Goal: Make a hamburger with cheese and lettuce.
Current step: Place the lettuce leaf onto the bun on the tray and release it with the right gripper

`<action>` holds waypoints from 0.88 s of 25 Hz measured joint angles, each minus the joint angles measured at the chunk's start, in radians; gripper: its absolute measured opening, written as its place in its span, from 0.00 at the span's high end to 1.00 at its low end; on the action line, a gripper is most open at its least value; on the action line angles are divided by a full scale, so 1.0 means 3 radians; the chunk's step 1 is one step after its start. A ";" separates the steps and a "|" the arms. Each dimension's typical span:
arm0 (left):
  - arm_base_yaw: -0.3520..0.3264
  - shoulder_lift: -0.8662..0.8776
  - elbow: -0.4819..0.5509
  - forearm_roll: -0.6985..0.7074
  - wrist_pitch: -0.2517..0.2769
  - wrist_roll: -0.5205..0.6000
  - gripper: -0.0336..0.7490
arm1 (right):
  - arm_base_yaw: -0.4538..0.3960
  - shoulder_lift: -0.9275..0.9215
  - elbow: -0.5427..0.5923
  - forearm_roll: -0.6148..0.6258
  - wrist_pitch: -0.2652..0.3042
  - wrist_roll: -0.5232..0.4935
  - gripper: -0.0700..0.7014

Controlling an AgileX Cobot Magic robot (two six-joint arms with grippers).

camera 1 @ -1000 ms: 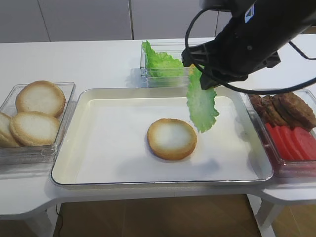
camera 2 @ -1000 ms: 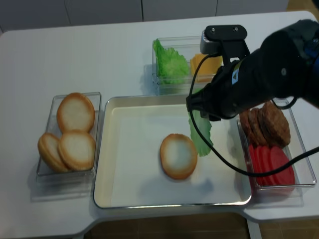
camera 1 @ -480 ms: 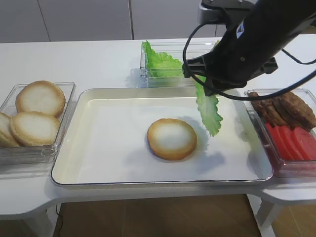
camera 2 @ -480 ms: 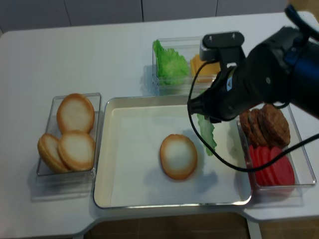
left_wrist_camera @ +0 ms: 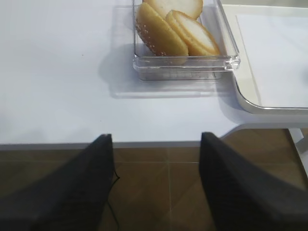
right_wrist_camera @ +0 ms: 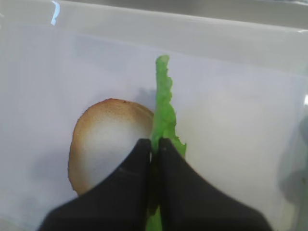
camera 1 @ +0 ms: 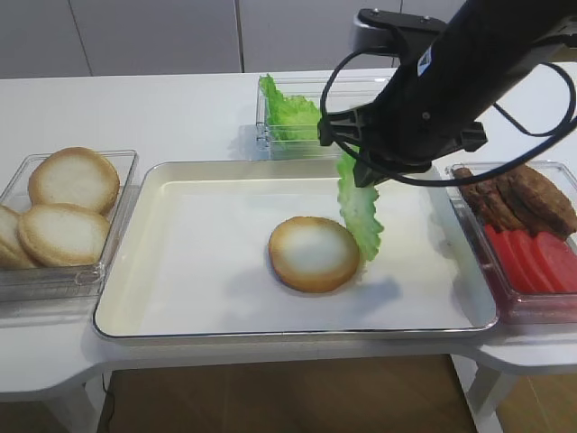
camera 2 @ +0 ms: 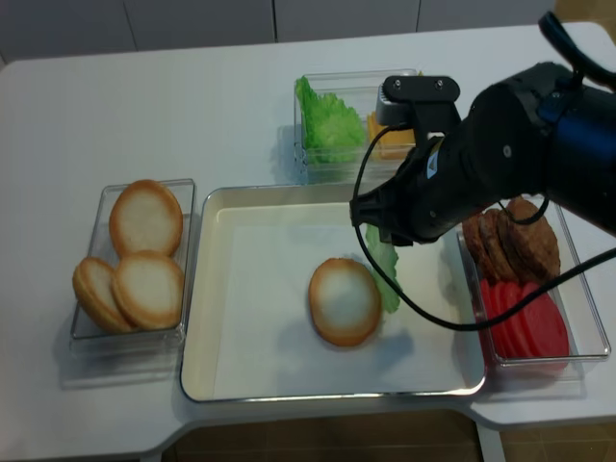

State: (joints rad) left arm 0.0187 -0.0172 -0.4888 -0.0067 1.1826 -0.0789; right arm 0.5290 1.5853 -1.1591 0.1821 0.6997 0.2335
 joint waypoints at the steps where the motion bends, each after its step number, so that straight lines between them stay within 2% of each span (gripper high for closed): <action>1: 0.0000 0.0000 0.0000 0.0022 0.0000 0.0000 0.42 | 0.0009 0.0015 0.0000 0.0038 -0.0015 -0.0033 0.88; 11: 0.0000 0.0000 0.0000 0.0022 0.0000 0.0000 0.42 | 0.0162 0.0062 0.0000 0.0424 -0.0118 -0.0140 0.88; 22: 0.0000 0.0000 0.0000 0.0022 0.0000 0.0000 0.42 | 0.0162 0.0123 0.0000 0.0567 -0.0126 -0.0155 0.88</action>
State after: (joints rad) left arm 0.0187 -0.0172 -0.4888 0.0000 1.1826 -0.0789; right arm 0.5776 1.6221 -1.1591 0.3524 0.6618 0.1871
